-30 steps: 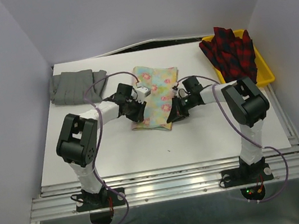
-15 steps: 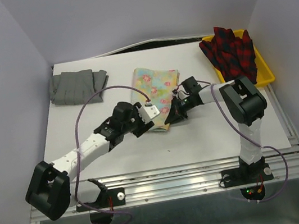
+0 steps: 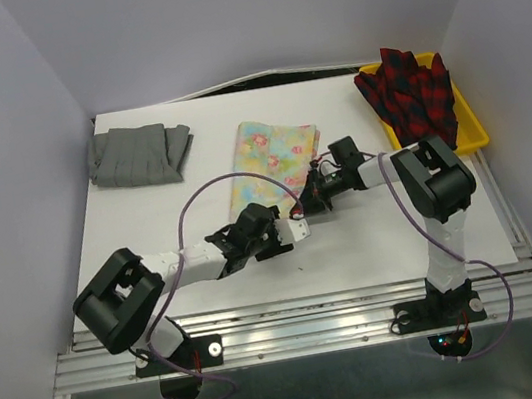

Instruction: Fold and stack the skirts

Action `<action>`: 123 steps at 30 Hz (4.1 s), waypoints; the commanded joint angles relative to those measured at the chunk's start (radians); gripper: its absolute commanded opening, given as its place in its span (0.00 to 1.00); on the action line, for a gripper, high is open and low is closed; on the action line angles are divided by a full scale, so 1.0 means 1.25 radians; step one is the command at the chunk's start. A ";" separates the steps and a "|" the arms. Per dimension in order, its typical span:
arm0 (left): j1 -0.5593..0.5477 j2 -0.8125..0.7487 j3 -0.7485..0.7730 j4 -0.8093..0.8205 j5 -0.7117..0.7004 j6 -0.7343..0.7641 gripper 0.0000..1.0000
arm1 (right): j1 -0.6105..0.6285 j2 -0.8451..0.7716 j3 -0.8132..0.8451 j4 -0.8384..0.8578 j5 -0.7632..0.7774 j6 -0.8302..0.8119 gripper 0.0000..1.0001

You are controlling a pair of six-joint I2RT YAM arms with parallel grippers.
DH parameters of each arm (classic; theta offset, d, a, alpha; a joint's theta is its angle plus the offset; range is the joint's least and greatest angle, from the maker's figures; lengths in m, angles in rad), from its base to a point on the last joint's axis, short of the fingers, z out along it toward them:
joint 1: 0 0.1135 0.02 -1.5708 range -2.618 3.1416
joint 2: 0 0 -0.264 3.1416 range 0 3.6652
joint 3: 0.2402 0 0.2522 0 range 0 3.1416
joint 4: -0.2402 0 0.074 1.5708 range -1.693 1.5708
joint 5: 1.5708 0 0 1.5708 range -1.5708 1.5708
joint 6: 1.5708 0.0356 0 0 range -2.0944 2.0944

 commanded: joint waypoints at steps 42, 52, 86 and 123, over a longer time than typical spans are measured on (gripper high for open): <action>-0.118 -0.058 0.164 -0.516 -0.025 -0.030 0.00 | -0.067 0.260 0.981 -0.680 0.480 -0.929 0.66; -0.131 -0.075 0.197 -0.590 0.003 -0.039 0.03 | 0.003 0.307 0.871 -0.553 0.475 -1.004 0.50; -0.054 0.013 0.558 -0.669 -0.069 0.157 0.01 | 0.109 0.114 0.357 -0.476 0.403 -1.190 0.20; 0.096 -0.062 0.526 -0.623 0.138 0.111 0.65 | 0.123 0.110 0.336 -0.476 0.379 -1.188 0.20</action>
